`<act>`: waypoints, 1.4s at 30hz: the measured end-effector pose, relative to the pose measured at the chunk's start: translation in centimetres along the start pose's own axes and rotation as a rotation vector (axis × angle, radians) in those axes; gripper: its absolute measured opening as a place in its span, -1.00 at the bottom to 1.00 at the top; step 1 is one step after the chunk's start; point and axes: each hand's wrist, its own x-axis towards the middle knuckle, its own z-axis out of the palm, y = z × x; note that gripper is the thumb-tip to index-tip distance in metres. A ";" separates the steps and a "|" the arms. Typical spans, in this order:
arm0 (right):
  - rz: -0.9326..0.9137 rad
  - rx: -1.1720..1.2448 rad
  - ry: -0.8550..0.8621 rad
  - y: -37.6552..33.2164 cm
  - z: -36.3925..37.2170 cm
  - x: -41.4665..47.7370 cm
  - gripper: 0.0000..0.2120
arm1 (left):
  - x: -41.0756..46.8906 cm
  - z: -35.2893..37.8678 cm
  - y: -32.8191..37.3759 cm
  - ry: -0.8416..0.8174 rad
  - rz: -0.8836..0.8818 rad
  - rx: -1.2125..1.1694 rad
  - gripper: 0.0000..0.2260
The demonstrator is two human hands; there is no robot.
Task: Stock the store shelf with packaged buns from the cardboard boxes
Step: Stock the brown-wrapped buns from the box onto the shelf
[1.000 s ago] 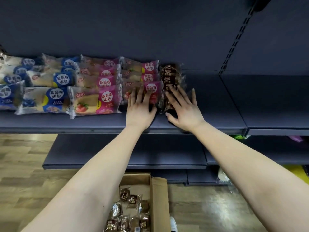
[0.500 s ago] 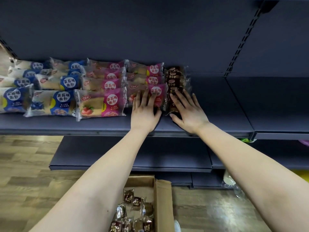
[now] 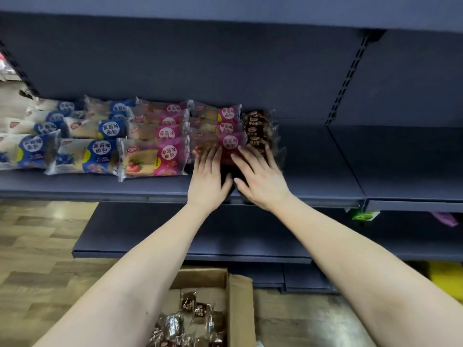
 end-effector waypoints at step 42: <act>-0.394 0.297 -1.517 -33.9 12.8 -5.9 -0.63 | -35.4 -3.0 -17.2 -1.356 -0.745 -0.055 -0.61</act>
